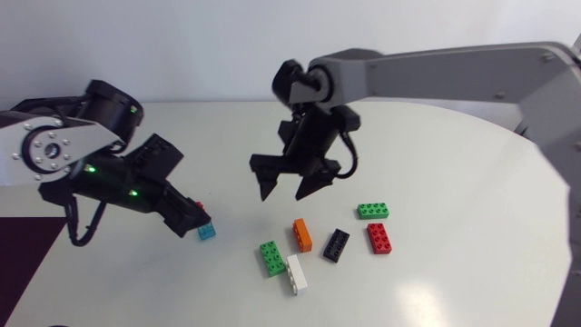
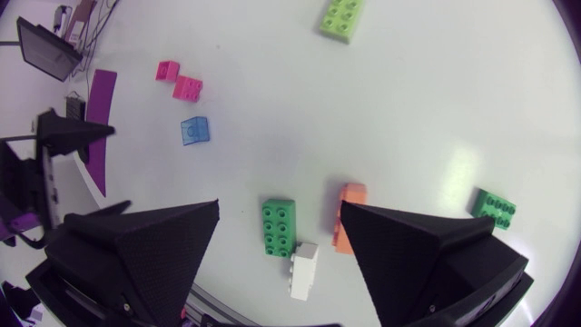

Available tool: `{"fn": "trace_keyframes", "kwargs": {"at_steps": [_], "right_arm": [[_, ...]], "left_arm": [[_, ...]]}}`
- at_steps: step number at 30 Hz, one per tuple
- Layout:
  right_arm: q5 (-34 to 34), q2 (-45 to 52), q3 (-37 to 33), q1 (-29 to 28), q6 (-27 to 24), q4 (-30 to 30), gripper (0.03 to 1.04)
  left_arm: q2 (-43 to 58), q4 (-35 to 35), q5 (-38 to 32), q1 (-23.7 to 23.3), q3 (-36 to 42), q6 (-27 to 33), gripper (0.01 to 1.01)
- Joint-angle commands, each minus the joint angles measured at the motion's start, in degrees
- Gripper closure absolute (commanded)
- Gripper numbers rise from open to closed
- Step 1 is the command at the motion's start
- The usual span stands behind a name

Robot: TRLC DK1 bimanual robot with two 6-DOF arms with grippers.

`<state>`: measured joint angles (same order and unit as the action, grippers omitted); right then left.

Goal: Sort duplo bricks by size, large to the right and small to the left

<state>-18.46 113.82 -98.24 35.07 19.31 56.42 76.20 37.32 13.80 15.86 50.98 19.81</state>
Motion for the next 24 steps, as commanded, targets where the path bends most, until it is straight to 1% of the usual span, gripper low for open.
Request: {"fn": "trace_keyframes", "kwargs": {"at_steps": [1, 3, 6, 8, 10, 12, 15, 18, 20, 24], "right_arm": [[0.4, -6.3, 3.0, -3.0, 1.9, 0.7, 0.06], [1.5, -10.6, 5.1, -5.5, 2.6, 0.1, 0.06], [3.3, -16.0, 8.9, -8.3, 3.5, -2.0, 0.06], [6.8, -18.3, 11.1, -9.1, 3.5, -3.2, 0.06], [10.1, -21.4, 15.3, -10.0, 3.6, -6.9, 0.06], [11.7, -24.6, 19.6, -10.6, 3.9, -9.8, 0.06], [14.6, -29.4, 25.6, -11.5, 4.3, -14.1, 0.06], [18.9, -32.8, 30.6, -12.5, 4.2, -17.9, 0.06], [20.7, -33.3, 32.0, -12.7, 4.2, -19.8, 0.06], [21.2, -33.2, 32.2, -13.5, 4.2, -19.8, 0.06]], "left_arm": [[5.4, 0.6, 0.9, 2.6, 1.9, -1.0, 0.084], [9.5, 1.2, 0.9, 2.4, 3.5, -2.0, 0.084], [12.7, 1.5, 0.9, 1.4, 4.3, -1.9, 0.085], [13.8, 1.4, 0.9, 1.5, 4.7, -1.7, 0.085], [14.7, 1.0, 0.9, 1.7, 6.1, -1.7, 0.085], [16.0, -0.2, 0.9, 1.8, 8.0, -2.0, 0.085], [20.4, -1.0, 0.9, 2.1, 13.7, -3.2, 0.085], [26.5, -0.7, 0.8, 3.0, 22.1, -6.5, 0.085], [30.1, -0.3, 0.6, 4.5, 27.2, -9.4, 0.085], [37.8, 0.4, -1.5, 7.8, 36.2, -13.7, 0.085]]}}
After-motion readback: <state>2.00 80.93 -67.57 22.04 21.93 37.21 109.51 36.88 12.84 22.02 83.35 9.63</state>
